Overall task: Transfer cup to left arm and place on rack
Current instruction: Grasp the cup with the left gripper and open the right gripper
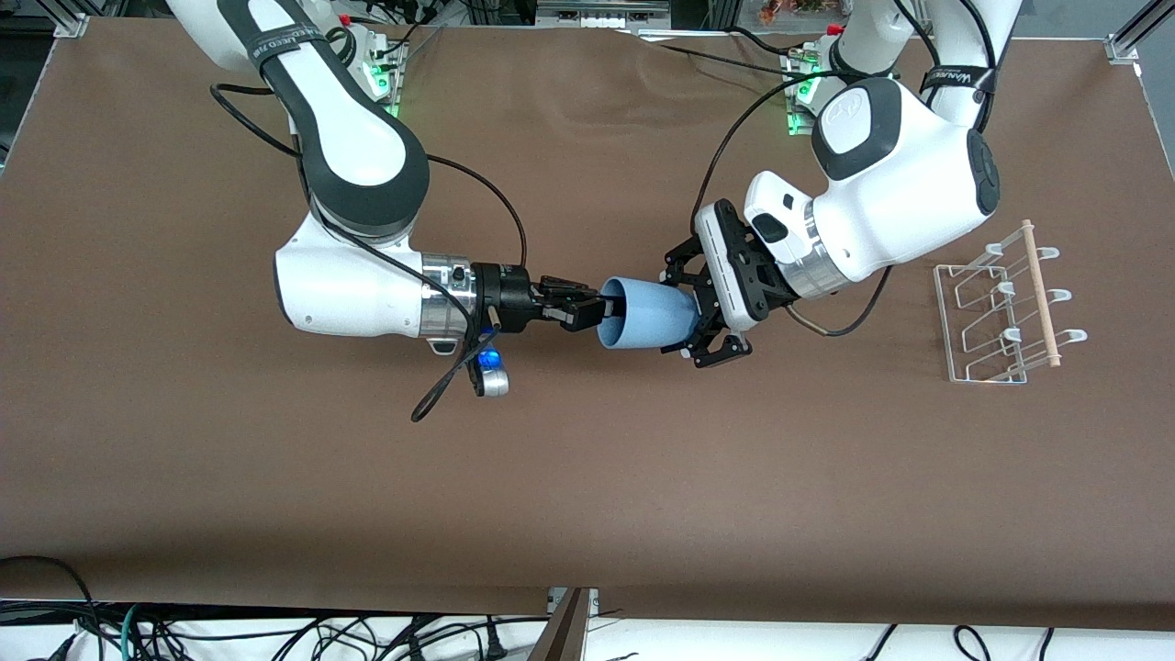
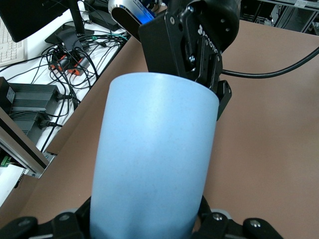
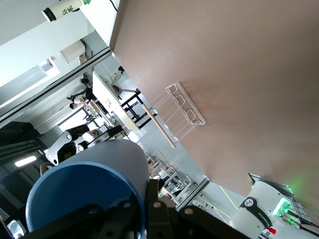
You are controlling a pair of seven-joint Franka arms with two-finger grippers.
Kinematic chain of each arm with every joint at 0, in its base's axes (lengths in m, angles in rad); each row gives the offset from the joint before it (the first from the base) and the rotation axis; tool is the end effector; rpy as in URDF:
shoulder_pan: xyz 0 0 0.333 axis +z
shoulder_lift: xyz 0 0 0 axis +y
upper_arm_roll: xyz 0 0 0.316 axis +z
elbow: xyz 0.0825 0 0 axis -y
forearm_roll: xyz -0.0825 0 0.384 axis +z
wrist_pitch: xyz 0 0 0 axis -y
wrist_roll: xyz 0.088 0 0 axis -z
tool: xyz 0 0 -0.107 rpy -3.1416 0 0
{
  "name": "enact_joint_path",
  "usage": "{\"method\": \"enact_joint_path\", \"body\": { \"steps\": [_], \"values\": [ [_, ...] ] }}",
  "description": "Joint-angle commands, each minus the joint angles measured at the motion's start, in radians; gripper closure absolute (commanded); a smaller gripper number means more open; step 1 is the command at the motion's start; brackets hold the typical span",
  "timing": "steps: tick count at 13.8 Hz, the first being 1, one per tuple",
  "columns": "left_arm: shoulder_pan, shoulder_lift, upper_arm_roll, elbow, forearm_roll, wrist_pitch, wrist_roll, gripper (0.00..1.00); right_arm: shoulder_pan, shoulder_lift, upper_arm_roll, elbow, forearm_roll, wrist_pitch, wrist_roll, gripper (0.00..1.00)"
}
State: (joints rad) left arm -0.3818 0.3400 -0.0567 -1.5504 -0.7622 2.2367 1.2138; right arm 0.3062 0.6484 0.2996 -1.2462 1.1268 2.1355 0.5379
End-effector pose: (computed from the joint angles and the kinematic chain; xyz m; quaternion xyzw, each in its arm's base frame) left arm 0.6231 -0.3089 0.4988 0.7488 -0.5486 0.2743 0.2511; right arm 0.6424 0.4128 0.4534 -0.7926 0.2294 0.2108 0.5242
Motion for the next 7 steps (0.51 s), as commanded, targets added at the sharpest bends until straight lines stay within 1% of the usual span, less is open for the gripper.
{"method": "enact_joint_path", "body": {
  "steps": [1,4,7],
  "values": [
    [-0.003,0.010,0.009,0.027,-0.036,-0.006,0.016,1.00,0.007,0.022,0.001,0.040,0.015,0.004,-0.007,0.01],
    [0.003,0.001,0.011,0.026,-0.032,-0.020,0.009,1.00,-0.019,0.017,-0.007,0.054,0.013,-0.017,-0.003,0.00],
    [0.012,-0.013,0.024,0.023,-0.019,-0.112,0.004,1.00,-0.071,0.013,-0.008,0.068,0.008,-0.081,-0.003,0.00]
  ]
}}
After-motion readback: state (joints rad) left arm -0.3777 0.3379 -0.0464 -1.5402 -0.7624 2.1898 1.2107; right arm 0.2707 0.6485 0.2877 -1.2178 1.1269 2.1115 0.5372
